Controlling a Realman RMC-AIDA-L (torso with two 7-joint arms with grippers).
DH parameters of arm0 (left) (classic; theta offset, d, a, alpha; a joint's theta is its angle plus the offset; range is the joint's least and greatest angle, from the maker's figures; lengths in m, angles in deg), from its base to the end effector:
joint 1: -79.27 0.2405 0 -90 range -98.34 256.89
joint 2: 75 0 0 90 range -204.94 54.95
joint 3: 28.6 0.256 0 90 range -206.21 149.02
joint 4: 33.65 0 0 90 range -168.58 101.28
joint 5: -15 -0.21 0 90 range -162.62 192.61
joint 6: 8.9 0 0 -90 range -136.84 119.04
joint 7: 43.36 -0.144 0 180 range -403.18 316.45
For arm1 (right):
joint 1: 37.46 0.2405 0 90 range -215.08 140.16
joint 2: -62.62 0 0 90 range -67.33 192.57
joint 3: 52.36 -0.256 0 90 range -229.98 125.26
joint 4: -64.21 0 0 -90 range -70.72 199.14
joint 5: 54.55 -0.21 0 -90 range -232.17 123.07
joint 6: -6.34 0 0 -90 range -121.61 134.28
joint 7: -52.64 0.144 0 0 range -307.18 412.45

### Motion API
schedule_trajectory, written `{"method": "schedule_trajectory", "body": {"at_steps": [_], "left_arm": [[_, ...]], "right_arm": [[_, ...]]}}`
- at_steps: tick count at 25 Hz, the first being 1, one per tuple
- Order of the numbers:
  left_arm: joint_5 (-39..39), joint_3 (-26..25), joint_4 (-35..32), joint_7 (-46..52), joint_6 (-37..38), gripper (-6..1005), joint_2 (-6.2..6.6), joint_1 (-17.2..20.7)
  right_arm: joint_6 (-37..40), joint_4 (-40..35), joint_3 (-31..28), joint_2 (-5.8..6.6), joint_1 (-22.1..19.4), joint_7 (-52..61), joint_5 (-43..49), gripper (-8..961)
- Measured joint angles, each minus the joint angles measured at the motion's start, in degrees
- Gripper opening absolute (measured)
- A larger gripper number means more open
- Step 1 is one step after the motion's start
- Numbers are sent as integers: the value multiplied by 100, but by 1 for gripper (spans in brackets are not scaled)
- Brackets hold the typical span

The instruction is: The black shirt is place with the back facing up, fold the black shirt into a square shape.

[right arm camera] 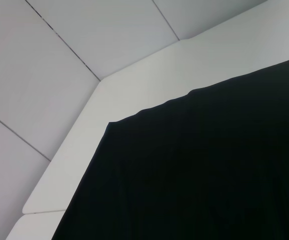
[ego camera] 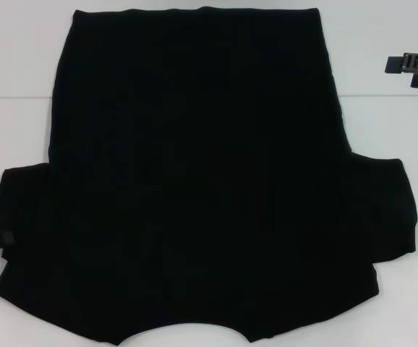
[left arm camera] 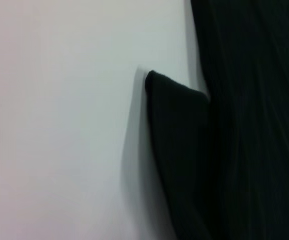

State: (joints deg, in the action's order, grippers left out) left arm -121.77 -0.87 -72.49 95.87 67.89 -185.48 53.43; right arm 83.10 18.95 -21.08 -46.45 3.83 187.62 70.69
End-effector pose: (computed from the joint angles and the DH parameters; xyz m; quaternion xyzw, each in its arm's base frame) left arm -0.3838 0.3179 0.0808 -0.6451 -0.7126 -0.1487 0.2323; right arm 0.2495 0.4293 0.1195 -0.7729 0.5321 0.2456 0.2431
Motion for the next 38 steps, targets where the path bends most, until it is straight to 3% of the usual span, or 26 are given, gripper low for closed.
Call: {"method": "schedule_trajectory", "body": {"at_steps": [5, 17, 27, 38], "left_arm": [[161, -111, -97, -175, 189, 27, 72, 11], [-623, -283, -544, 225, -195, 3, 330, -205], [-851, -349, -651, 407, -322, 4, 457, -397], [-887, -346, -835, 558, -269, 3, 497, -383]], "right_arm": [[0, 0, 0, 3, -29, -12, 0, 874], [-1, 0, 1, 9, -42, -30, 1, 871], [21, 0, 0, 14, -57, -16, 1, 869], [44, 0, -1, 1, -65, -15, -1, 866]]}}
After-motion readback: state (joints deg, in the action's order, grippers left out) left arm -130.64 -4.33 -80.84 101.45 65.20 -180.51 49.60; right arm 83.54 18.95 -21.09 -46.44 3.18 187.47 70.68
